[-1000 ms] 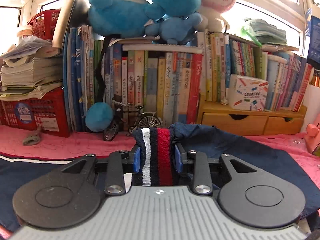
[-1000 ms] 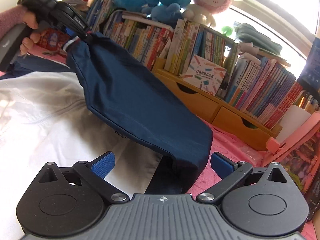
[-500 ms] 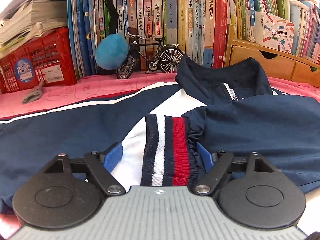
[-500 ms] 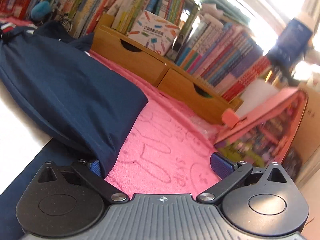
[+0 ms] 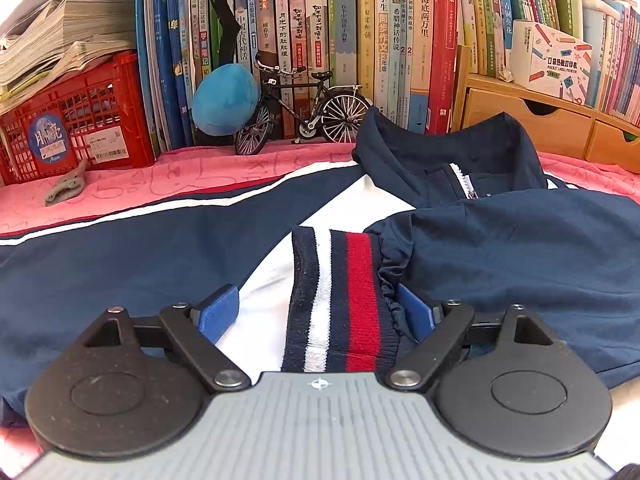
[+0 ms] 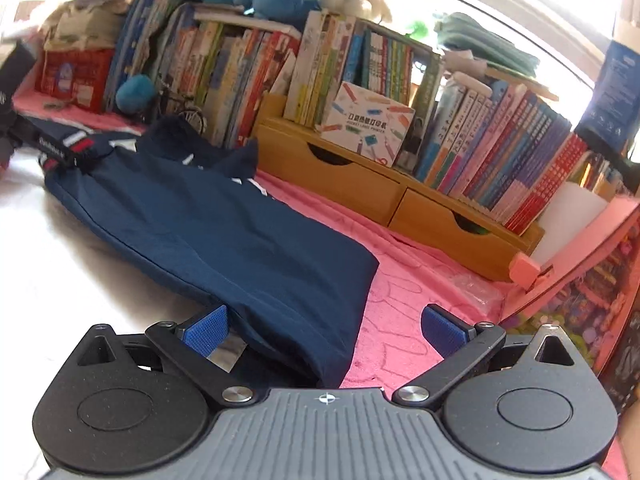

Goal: Fold clothes

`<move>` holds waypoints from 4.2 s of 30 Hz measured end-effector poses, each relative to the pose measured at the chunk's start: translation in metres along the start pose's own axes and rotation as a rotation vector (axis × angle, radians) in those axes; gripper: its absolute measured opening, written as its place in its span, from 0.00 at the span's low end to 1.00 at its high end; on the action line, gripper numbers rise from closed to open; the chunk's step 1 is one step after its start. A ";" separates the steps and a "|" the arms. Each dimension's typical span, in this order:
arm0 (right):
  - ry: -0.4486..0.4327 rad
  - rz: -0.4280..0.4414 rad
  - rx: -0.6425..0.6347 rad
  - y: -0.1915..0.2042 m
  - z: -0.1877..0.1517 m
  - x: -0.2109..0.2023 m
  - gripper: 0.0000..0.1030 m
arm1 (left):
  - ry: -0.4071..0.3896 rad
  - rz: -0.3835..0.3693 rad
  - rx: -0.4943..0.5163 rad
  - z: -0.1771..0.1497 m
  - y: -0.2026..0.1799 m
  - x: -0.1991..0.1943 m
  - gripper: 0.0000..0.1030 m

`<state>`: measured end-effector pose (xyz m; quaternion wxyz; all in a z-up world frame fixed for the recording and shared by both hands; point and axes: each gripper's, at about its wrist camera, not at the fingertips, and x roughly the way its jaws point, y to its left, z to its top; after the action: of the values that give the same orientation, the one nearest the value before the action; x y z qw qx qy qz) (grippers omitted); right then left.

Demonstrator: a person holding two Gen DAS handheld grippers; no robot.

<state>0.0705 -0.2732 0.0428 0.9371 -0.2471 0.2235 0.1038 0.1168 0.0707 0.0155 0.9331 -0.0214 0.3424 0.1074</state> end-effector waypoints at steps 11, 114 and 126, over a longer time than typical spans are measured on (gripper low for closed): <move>0.123 -0.025 0.064 -0.031 -0.013 -0.001 1.00 | 0.023 -0.010 -0.015 0.000 0.005 0.004 1.00; 0.053 0.623 0.075 -0.022 -0.008 0.065 1.00 | -0.068 -0.162 0.263 0.003 -0.040 -0.001 0.88; 0.054 0.624 0.074 -0.021 -0.006 0.066 1.00 | -0.009 0.016 0.159 0.015 0.008 0.004 0.97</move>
<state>0.1325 -0.2890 0.0164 0.8622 -0.1350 0.3168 0.3716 0.1275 0.0810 0.0243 0.9325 0.0560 0.3459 0.0875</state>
